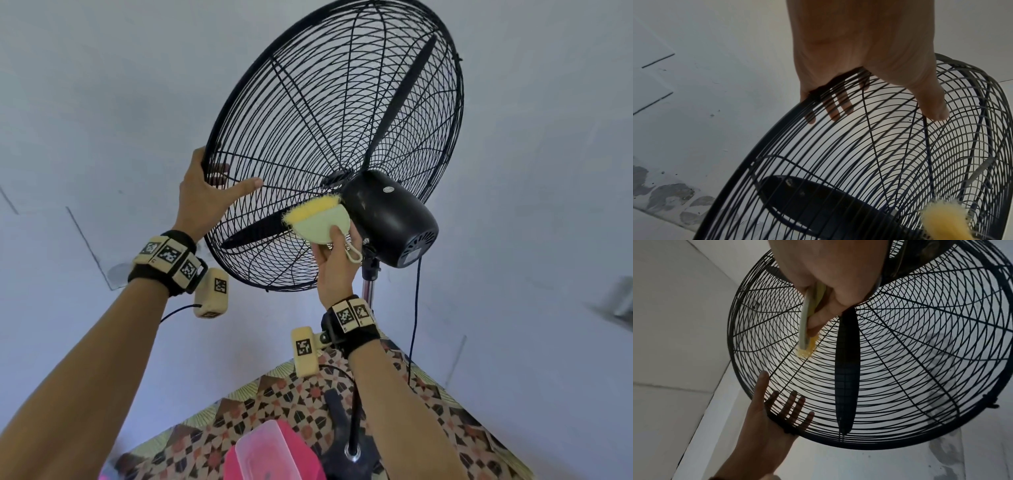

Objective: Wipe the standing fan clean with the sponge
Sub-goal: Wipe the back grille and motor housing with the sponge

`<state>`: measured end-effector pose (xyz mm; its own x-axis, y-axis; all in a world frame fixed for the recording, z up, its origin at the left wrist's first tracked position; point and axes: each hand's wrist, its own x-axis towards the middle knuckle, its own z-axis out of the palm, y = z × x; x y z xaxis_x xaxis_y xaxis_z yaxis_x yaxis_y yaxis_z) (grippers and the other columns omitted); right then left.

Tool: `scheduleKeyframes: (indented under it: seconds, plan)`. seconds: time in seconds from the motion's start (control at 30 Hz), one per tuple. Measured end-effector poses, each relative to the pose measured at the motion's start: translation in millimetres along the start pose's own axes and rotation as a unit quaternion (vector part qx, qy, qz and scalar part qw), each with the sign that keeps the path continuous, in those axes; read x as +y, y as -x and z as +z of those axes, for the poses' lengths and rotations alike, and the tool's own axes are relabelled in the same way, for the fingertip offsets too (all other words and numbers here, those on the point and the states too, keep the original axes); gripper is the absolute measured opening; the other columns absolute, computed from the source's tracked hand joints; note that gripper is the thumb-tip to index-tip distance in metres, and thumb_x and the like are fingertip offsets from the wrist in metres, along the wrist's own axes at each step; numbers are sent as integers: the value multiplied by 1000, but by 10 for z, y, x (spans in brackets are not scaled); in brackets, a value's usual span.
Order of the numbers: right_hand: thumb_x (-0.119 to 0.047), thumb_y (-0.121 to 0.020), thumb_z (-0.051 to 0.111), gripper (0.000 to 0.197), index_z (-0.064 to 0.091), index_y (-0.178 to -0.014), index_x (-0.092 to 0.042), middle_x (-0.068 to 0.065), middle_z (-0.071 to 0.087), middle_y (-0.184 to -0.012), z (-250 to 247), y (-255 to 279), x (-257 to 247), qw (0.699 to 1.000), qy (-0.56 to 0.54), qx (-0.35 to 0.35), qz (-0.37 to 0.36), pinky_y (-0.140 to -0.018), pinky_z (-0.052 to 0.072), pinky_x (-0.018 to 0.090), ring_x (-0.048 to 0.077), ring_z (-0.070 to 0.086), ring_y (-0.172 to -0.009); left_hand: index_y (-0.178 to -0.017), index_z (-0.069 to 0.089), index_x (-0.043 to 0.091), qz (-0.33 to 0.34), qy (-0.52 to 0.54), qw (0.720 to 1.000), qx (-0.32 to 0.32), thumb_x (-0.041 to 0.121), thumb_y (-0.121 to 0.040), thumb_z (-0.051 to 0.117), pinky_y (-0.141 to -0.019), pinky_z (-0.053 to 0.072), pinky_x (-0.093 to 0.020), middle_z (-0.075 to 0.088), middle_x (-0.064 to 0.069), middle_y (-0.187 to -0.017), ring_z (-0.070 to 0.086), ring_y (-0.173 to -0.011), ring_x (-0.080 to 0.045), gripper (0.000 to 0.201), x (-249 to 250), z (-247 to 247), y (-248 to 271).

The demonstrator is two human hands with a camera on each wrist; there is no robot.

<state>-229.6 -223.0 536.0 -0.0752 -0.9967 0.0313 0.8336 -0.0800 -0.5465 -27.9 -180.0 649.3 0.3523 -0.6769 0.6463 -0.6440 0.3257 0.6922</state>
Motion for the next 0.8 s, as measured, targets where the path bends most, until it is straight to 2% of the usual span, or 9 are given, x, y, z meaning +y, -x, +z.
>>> scheduleKeyframes:
  seconds: [0.1,0.23,0.3,0.43,0.53,0.6,0.7,0.8]
  plan:
    - [-11,-100,63,44,53,-141,-24,12,63,-132,-17,13,117,999,28,23,-11,-77,61,34,33,66,-117,-142,46,29,1,7,1000,-4,68,-67,87,-94,48,-24,64,10,-123,61,-115,-7,94,5,-2,10]
    - [-6,-97,65,46,57,-140,-21,16,60,-131,-184,60,223,991,113,72,-21,-68,64,34,36,61,-119,-143,45,29,7,7,1000,-3,66,-69,87,-90,44,-16,63,12,-123,60,-115,-6,92,11,2,-1]
    - [-4,-97,65,47,56,-141,-18,13,61,-127,-203,53,140,986,147,67,-49,-65,63,33,33,62,-116,-144,45,29,10,9,1000,-3,67,-69,87,-92,45,-19,63,11,-124,61,-115,-7,94,-1,13,0]
    - [-6,-95,65,42,59,-134,-20,11,62,-122,-39,-29,-28,960,231,49,-151,-58,61,30,13,67,-94,-145,44,28,17,16,1000,-4,69,-68,86,-98,48,-28,63,11,-126,61,-116,-9,97,-61,8,6]
    - [-13,-93,66,42,55,-130,-29,11,61,-124,89,-3,15,941,276,59,-186,-63,64,39,22,68,-101,-146,43,28,20,27,999,-9,70,-68,85,-101,47,-28,62,10,-129,59,-118,-9,98,-67,5,-2]
    - [-7,-96,65,42,54,-134,-21,11,61,-122,52,66,83,952,255,46,-162,-63,64,35,17,67,-99,-146,44,29,22,36,999,-7,71,-68,85,-103,48,-30,62,12,-129,59,-119,-8,98,-85,-8,-5]
    - [-2,-94,67,36,60,-127,-15,10,65,-113,-69,116,74,959,264,13,-103,-62,63,32,27,68,-102,-143,46,29,30,45,999,5,74,-67,84,-101,51,-31,63,15,-121,61,-111,-4,96,-129,-2,15]
    - [-1,-92,69,37,61,-126,-13,18,64,-123,-45,52,-22,966,230,51,-104,-62,62,32,33,68,-108,-143,46,29,44,46,998,9,75,-68,83,-98,53,-32,64,14,-121,62,-108,-3,96,-129,40,28]
